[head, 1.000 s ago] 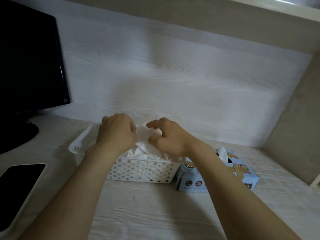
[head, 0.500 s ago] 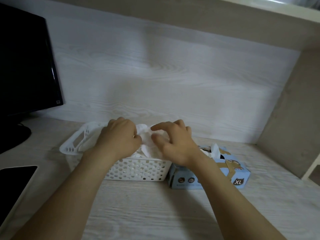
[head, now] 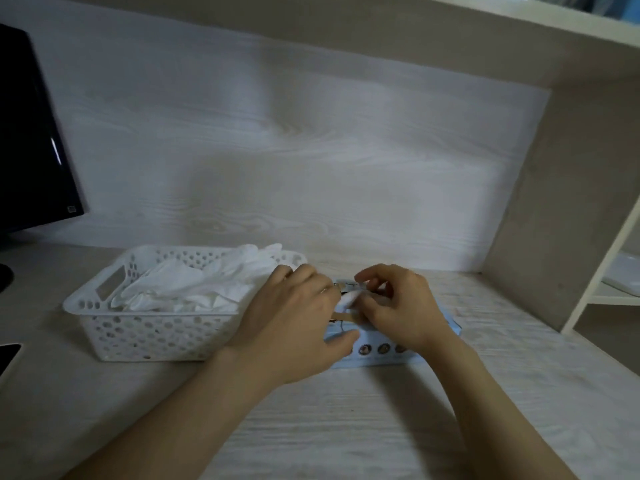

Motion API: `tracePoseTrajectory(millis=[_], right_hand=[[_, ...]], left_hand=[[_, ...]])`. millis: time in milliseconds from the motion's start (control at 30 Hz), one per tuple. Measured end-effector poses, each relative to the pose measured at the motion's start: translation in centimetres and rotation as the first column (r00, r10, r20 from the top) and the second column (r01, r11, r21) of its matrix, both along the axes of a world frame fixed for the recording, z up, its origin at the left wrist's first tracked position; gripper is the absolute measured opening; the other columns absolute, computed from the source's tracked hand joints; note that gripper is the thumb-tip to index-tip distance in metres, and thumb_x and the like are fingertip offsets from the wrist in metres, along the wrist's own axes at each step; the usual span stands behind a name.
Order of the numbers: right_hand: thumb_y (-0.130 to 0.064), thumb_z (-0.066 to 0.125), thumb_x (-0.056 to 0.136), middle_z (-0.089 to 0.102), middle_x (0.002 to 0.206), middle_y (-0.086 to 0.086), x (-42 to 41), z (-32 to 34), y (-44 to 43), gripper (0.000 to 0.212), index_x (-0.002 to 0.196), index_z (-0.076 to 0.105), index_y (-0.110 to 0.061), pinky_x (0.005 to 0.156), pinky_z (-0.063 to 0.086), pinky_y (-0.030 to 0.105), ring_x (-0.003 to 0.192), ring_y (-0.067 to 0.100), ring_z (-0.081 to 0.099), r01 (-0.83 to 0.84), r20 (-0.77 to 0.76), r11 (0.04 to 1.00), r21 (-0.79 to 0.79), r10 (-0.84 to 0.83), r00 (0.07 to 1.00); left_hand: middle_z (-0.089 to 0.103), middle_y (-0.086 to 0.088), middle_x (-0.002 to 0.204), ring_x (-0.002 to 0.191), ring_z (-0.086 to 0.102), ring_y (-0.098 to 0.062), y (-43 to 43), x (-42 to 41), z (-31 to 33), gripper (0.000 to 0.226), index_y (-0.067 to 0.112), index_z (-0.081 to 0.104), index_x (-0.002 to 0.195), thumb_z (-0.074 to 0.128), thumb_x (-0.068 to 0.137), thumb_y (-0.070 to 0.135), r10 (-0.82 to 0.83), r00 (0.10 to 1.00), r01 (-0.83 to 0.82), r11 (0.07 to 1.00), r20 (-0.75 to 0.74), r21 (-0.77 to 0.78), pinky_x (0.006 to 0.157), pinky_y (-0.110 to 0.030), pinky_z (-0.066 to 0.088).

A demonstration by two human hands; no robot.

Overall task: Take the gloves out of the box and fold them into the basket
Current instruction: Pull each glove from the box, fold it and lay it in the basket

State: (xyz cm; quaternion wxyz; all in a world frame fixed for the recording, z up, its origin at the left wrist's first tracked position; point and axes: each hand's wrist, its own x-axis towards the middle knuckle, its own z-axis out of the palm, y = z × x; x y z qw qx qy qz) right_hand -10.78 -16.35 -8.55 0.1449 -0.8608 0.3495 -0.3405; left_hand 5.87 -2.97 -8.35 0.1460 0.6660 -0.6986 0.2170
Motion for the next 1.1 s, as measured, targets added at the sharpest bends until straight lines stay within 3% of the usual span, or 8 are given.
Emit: tracePoseTrajectory(millis=[67,167,333,433,633,767,933,1100], right_hand=[[-0.018,0.075,0.088,0.07,0.073,-0.01,-0.2,-0.4,-0.3,0.015,0.099,0.079,-0.027,0.061,0.044,0.012,0.065,0.008,0.064,0.005,0.023,1.0,0.006,-0.005,1.0],[-0.023,0.078,0.091,0.064,0.057,-0.012,-0.1,-0.7,-0.5,0.005,0.091,0.081,-0.026,0.056,0.043,0.013,0.057,0.008,0.061,0.005,0.009,1.0,-0.019,-0.005,1.0],[-0.027,0.072,0.095,0.058,0.089,-0.013,0.3,-1.4,-0.9,0.004,0.093,0.075,-0.027,0.074,0.049,0.03,0.08,0.007,0.057,0.036,0.045,0.985,-0.172,-0.029,0.999],[-0.031,0.062,0.098,0.059,0.092,-0.012,0.6,-1.6,-0.9,0.014,0.092,0.073,-0.024,0.078,0.05,0.042,0.087,0.016,0.058,0.055,0.091,0.961,-0.269,-0.031,0.995],[-0.019,0.061,0.105,0.073,0.085,-0.006,0.3,-0.9,-0.7,0.018,0.095,0.076,-0.016,0.071,0.054,0.033,0.075,0.014,0.065,0.138,0.231,0.929,-0.343,-0.059,0.971],[-0.017,0.055,0.109,0.066,0.086,-0.014,0.3,-0.1,0.5,0.015,0.101,0.068,-0.015,0.068,0.042,0.007,0.082,-0.003,0.063,0.215,0.478,0.953,-0.215,-0.089,0.874],[-0.015,0.051,0.11,0.061,0.083,-0.017,0.5,1.1,2.1,0.014,0.102,0.061,-0.012,0.06,0.04,0.013,0.072,0.002,0.058,0.279,0.697,0.941,-0.189,-0.071,0.714],[-0.021,0.048,0.113,0.058,0.076,-0.004,0.5,2.3,3.4,0.018,0.1,0.059,-0.013,0.056,0.041,0.023,0.061,0.007,0.05,0.156,0.807,0.984,-0.087,-0.022,0.59]], left_hand=[[0.065,0.016,0.119,0.117,0.05,-0.012,0.0,-0.2,0.1,0.073,0.03,0.067,0.125,0.025,0.089,0.078,0.032,0.999,-0.033,0.999,0.041,0.039,0.104,-0.038,0.036],[0.068,0.015,0.116,0.118,0.05,-0.013,0.1,-0.3,-0.1,0.075,0.03,0.068,0.126,0.023,0.089,0.078,0.033,0.998,-0.035,0.998,0.055,0.046,0.103,-0.038,0.036],[0.071,0.014,0.11,0.117,0.052,-0.015,0.0,-0.2,-0.5,0.067,0.031,0.073,0.115,0.03,0.091,0.076,0.044,0.998,-0.045,0.998,0.049,0.033,0.099,-0.039,0.041],[0.07,0.015,0.11,0.117,0.052,-0.014,0.0,-0.2,-0.4,0.067,0.031,0.072,0.116,0.028,0.091,0.076,0.043,0.998,-0.045,0.998,0.047,0.038,0.097,-0.038,0.043],[0.069,0.018,0.113,0.119,0.05,-0.014,0.3,-0.3,-0.3,0.072,0.033,0.071,0.12,0.023,0.09,0.077,0.03,0.999,-0.031,0.998,0.024,0.055,0.097,-0.038,0.042],[0.068,0.019,0.113,0.119,0.048,-0.013,0.4,-0.3,-0.2,0.069,0.034,0.069,0.121,0.024,0.091,0.076,0.028,0.999,-0.029,0.997,0.016,0.068,0.097,-0.036,0.041],[0.067,0.02,0.111,0.118,0.048,-0.011,0.6,-0.3,-0.2,0.066,0.036,0.071,0.118,0.025,0.092,0.075,0.027,1.0,-0.026,0.998,-0.003,0.057,0.096,-0.035,0.041],[0.066,0.021,0.107,0.114,0.049,-0.008,0.8,-0.7,0.2,0.067,0.038,0.069,0.117,0.023,0.093,0.079,0.026,0.995,-0.026,1.0,-0.097,0.003,0.1,-0.031,0.038]])
